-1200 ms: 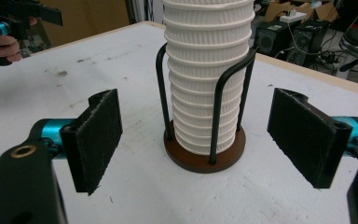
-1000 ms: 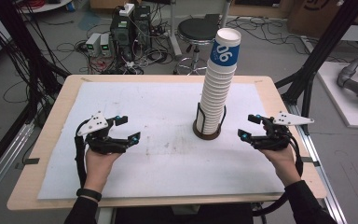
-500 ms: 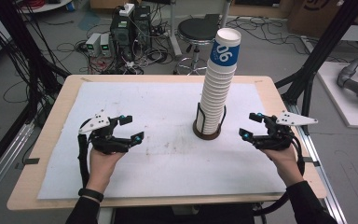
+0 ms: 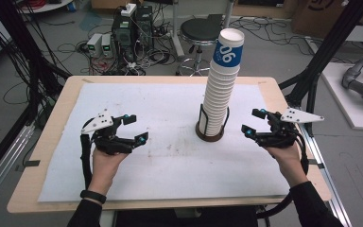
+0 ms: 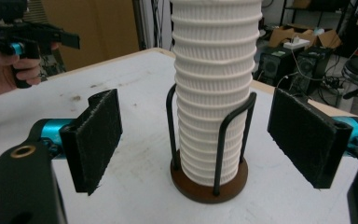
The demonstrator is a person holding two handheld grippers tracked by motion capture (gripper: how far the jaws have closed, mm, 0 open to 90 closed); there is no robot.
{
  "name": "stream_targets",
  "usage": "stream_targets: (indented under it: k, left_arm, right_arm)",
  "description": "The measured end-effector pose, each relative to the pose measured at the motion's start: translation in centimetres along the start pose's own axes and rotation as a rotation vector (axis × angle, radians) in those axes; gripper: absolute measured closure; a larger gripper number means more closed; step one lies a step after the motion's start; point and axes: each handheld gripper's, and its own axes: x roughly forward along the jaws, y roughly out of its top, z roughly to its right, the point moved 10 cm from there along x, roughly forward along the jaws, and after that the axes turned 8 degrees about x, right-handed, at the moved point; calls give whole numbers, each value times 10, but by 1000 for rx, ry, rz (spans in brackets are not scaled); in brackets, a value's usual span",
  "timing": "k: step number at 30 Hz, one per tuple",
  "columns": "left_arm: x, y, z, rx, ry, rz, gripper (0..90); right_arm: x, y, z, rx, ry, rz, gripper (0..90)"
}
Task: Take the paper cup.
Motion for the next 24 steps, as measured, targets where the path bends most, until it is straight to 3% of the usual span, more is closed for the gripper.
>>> stream_targets:
  k: [15,24]
  left_arm:
    - [0,-11,3,13,-24,-29,147]
    - [2,-15,7,23,-36,-25,147]
  right_arm:
    - [13,41,2,-36,-1,19,179]
    - [23,72,2,-31,6,45,179]
